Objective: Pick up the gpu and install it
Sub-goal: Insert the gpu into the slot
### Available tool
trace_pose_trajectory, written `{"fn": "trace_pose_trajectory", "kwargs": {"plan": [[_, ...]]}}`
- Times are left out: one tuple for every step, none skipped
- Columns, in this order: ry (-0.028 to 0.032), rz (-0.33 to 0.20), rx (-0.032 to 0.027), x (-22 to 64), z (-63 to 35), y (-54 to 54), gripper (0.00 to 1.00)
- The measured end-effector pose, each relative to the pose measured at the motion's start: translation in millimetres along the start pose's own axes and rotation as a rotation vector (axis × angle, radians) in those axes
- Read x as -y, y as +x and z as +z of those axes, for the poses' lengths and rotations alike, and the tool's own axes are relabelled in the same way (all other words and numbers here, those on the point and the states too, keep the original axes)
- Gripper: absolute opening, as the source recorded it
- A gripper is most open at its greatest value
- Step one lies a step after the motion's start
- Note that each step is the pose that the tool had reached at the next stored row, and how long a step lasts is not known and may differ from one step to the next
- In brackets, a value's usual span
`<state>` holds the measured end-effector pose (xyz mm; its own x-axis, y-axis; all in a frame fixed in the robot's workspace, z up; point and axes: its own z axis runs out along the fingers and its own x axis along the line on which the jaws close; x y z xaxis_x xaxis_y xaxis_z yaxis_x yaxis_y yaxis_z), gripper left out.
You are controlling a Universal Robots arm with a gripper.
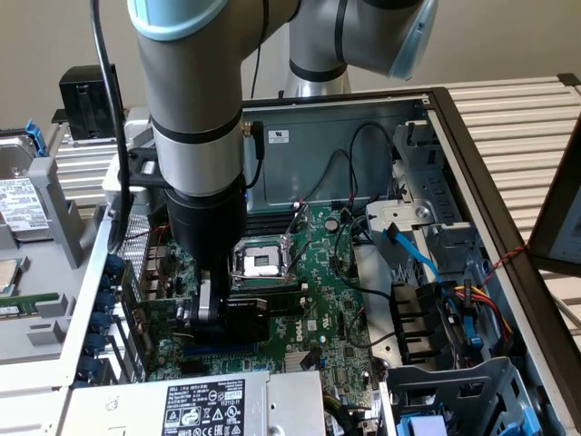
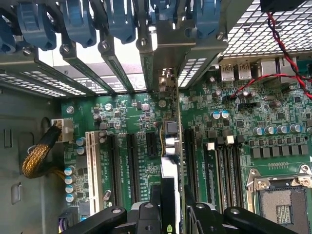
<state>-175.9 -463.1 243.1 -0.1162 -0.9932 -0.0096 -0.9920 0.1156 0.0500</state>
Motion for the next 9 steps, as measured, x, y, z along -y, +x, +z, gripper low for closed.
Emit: {"fn": "trace_pose_trajectory", "kwargs": {"plan": [[0.0003, 0.0, 0.0, 0.1, 0.0, 0.0, 0.27], [0.0003, 0.0, 0.0, 0.4, 0.0, 0.1, 0.27], [0.0003, 0.0, 0.0, 0.7, -0.1, 0.1, 0.27], [0.0004, 0.0, 0.0, 1.0, -0.1, 0.2, 0.27], [0.0003, 0.0, -0.0001, 1.5, -0.2, 0.2, 0.27], [0.0004, 0.0, 0.0, 1.9, -0.1, 0.3, 0.27], [0.0006, 0.0, 0.0001, 2.5, -0.1, 0.3, 0.27], [0.0006, 0.0, 0.0, 2.7, -0.2, 0.3, 0.27], [0.0006, 0.0, 0.0, 2.8, -0.2, 0.3, 0.27]]}}
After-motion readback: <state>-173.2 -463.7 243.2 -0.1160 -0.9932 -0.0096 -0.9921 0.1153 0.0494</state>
